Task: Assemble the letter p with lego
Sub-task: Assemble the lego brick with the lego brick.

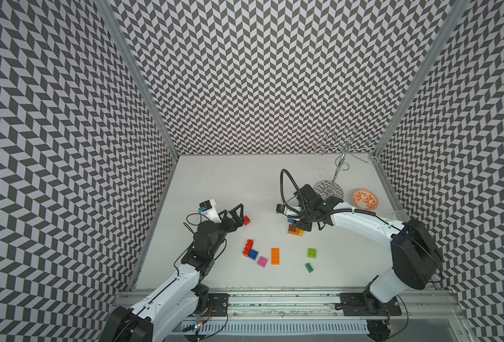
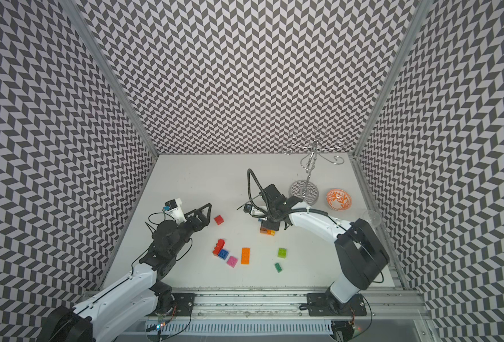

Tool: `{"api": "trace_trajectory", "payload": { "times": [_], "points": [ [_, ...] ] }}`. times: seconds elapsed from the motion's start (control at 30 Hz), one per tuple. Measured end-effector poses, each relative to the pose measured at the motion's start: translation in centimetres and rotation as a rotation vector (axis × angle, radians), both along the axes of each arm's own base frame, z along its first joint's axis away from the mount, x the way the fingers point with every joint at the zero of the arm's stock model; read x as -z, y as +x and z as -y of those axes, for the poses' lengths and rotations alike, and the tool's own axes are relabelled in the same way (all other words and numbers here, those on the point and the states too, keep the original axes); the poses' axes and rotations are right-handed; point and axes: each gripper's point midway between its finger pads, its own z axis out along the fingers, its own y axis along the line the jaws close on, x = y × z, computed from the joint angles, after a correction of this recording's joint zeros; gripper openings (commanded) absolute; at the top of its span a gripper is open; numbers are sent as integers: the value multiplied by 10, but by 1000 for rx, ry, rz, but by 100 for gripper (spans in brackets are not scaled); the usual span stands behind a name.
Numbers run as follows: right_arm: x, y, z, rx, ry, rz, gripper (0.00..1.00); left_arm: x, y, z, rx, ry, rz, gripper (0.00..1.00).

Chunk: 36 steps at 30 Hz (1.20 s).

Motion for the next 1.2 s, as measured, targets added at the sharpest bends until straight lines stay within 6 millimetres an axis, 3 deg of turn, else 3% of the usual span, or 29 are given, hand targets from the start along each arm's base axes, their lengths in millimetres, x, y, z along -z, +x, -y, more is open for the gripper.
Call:
{"api": "trace_trajectory", "payload": {
  "times": [0.67, 0.9, 1.2],
  "points": [
    [14, -15, 2, -64, 20, -83, 0, 7, 2, 4, 19, 3, -19, 100],
    [29, -23, 5, -52, 16, -134, 0, 9, 3, 4, 20, 5, -23, 100],
    [30, -19, 4, -36, 52, -137, 0, 11, 3, 5, 20, 8, -30, 100]
  ]
}}
